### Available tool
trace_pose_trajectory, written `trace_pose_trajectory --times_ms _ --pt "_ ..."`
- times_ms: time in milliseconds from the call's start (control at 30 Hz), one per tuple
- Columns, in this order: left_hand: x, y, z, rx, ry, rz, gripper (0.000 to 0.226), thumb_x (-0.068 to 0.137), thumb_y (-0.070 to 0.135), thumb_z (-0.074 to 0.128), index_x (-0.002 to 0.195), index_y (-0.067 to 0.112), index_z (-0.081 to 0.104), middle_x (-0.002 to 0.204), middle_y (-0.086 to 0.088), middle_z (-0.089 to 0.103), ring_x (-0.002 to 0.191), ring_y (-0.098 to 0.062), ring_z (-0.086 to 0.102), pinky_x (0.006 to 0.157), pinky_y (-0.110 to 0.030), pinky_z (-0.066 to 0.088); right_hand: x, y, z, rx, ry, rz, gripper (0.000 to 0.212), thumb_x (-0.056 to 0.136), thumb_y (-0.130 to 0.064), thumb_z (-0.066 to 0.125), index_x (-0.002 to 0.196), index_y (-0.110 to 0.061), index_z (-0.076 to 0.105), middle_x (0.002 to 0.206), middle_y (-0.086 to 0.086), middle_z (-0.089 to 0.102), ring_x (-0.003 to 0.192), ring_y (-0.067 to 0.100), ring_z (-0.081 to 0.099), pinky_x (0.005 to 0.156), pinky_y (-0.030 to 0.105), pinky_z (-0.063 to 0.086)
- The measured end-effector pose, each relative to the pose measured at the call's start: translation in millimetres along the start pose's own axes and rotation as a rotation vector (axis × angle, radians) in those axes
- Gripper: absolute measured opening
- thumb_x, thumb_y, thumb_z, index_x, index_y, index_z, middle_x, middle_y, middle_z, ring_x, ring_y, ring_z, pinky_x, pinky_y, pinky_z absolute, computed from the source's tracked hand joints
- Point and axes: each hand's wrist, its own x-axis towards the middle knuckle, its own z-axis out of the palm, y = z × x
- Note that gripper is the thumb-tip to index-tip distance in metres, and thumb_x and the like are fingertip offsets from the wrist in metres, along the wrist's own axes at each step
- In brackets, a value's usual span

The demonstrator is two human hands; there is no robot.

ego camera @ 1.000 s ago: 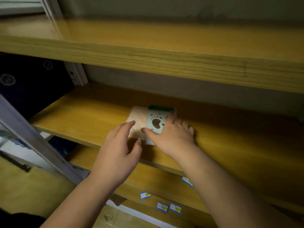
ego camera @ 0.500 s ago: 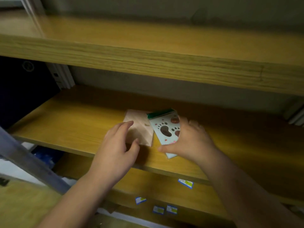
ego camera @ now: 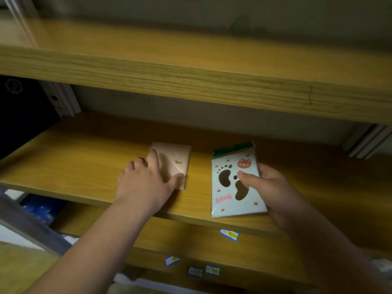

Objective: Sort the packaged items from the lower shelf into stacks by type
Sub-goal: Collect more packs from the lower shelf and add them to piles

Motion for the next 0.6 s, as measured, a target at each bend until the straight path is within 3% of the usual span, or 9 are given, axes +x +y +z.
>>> trace_pose_trajectory --times_ms 167,300,400,467,600 --pt "9.3 9.1 6.5 0.013 0.0 0.057 0.105 0.077 0.088 0.023 0.155 0.02 0.005 0.148 -0.021 0.044 0.133 -0.039 0.043 0.105 -0.047 0.042 -14.0 5.7 -11.9 0.104 0.007 -0.058 0.011 0.097 -0.023 0.061 0.106 -0.023 0.067 0.086 -0.004 0.08 0.073 0.018 0.077 0.049 0.025 0.057" --pt "12.5 11.4 2.9 -0.165 0.033 0.054 0.117 0.064 0.088 0.055 0.15 0.018 0.018 0.14 -0.021 0.046 0.125 -0.039 0.046 0.098 -0.044 0.042 -21.9 10.1 -25.6 0.12 0.034 -0.107 0.011 0.097 -0.022 0.061 0.105 -0.023 0.067 0.09 -0.002 0.08 0.076 0.02 0.078 0.051 0.025 0.058" --pt "13.3 18.2 2.5 -0.37 0.049 0.036 0.119 0.05 0.074 0.079 0.145 0.031 0.021 0.133 -0.017 0.041 0.115 -0.041 0.051 0.086 -0.044 0.046 -30.9 16.9 -39.4 0.141 0.059 -0.148 0.014 0.097 -0.021 0.061 0.099 -0.029 0.073 0.096 0.001 0.08 0.084 0.021 0.077 0.058 0.028 0.06" --pt "14.7 23.0 3.9 -0.468 0.047 0.05 0.114 0.053 0.064 0.086 0.144 0.037 0.022 0.135 -0.015 0.04 0.114 -0.042 0.052 0.085 -0.045 0.046 -38.6 21.6 -49.0 0.16 0.084 -0.163 0.017 0.097 -0.021 0.061 0.097 -0.032 0.075 0.098 0.002 0.08 0.086 0.022 0.077 0.061 0.029 0.06" --pt "12.4 34.0 6.9 -0.797 0.026 0.037 0.103 0.07 0.033 0.089 0.152 0.024 0.026 0.127 -0.009 0.054 0.113 -0.032 0.057 0.09 -0.048 0.052 -54.2 27.6 -66.2 0.175 0.165 -0.184 0.014 0.097 -0.023 0.061 0.104 -0.028 0.073 0.095 0.0 0.08 0.083 0.02 0.077 0.058 0.025 0.059"
